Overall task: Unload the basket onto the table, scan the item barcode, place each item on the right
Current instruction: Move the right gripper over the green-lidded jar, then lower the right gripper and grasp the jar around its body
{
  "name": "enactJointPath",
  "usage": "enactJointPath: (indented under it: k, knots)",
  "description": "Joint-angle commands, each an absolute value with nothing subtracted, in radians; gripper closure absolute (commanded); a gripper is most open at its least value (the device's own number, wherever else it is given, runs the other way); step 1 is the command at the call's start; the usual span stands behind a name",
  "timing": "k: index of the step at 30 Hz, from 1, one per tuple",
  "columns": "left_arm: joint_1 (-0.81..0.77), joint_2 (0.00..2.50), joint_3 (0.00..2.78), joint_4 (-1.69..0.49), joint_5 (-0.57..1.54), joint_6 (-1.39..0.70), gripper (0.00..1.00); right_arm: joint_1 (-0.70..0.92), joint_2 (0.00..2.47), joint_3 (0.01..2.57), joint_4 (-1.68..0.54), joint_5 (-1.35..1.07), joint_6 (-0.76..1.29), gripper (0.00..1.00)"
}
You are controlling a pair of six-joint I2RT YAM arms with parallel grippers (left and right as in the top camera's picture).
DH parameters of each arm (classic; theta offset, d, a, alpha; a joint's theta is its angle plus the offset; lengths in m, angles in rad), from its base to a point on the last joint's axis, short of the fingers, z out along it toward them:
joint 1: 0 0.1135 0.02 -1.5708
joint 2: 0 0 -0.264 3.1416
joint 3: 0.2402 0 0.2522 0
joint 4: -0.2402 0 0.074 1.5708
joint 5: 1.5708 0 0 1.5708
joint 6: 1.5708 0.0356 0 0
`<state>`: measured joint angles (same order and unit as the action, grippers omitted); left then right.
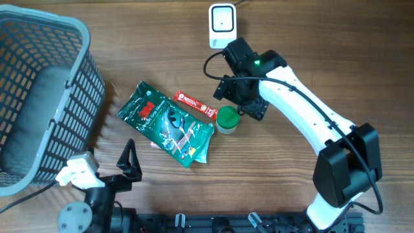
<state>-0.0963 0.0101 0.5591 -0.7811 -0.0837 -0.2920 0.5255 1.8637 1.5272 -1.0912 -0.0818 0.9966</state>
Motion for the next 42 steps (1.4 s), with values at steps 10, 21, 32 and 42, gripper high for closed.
enactJointPath:
  k: [10,21,32,42]
  knots:
    - [-0.101,0.007,0.553,-0.846,-0.098,-0.276,0.00,0.609,2.032,1.549,-1.094,-0.096,1.021,0.05]
    - [-0.101,0.007,0.553,-0.935,-0.098,-0.276,0.00,0.588,2.042,1.551,-1.127,-0.078,0.607,0.33]
    - [-0.101,0.007,0.553,-1.053,-0.098,-0.276,0.00,0.470,2.013,1.588,-1.313,-0.054,0.160,0.00]
    - [-0.101,0.007,0.553,-1.053,-0.098,-0.276,0.00,0.470,1.927,1.866,-1.602,-0.003,0.995,0.00]
